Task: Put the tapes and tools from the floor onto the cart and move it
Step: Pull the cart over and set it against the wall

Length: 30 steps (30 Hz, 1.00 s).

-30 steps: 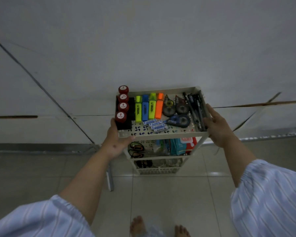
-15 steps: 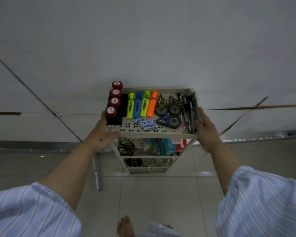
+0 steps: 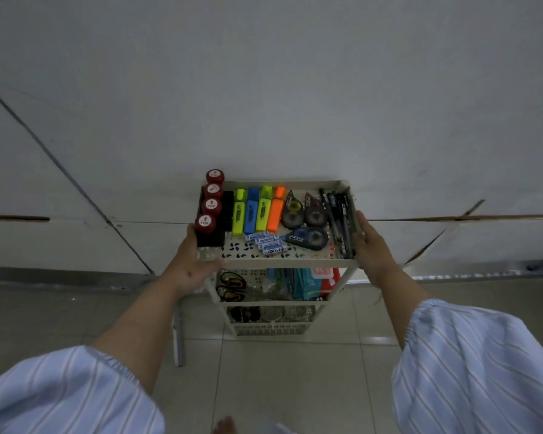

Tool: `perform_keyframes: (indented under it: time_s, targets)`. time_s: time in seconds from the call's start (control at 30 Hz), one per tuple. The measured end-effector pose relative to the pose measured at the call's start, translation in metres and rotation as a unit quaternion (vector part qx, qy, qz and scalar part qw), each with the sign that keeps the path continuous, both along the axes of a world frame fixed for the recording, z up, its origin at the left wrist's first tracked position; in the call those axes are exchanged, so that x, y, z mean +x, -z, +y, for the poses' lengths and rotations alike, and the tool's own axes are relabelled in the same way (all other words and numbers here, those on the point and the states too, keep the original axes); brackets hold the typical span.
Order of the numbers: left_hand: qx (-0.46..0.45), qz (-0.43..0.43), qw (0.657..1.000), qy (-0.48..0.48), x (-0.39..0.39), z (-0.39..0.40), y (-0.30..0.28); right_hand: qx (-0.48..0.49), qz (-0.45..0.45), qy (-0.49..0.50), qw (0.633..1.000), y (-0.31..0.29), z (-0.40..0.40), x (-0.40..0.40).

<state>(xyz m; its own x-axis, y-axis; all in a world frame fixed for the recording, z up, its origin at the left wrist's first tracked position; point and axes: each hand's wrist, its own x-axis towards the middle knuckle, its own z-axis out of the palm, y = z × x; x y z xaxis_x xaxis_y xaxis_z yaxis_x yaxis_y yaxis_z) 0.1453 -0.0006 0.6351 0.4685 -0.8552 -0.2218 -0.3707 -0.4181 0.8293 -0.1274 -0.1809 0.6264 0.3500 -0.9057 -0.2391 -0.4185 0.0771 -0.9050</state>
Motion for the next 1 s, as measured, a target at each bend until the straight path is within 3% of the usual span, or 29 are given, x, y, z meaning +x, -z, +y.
perform_keyframes:
  time_s: [0.27,0.7,1.0]
  targets:
    - [0.067,-0.044,0.996,-0.043,0.003,0.007,0.006,-0.069,0.125,-0.074,0.987,-0.015,0.007,-0.001]
    - [0.085,-0.076,0.990,-0.087,-0.025,0.004,-0.002,0.006,0.137,-0.051,0.989,-0.029,0.011,-0.015]
    - [0.091,-0.179,0.972,-0.120,-0.052,0.006,-0.007,0.009,0.124,-0.062,0.990,-0.040,0.030,-0.035]
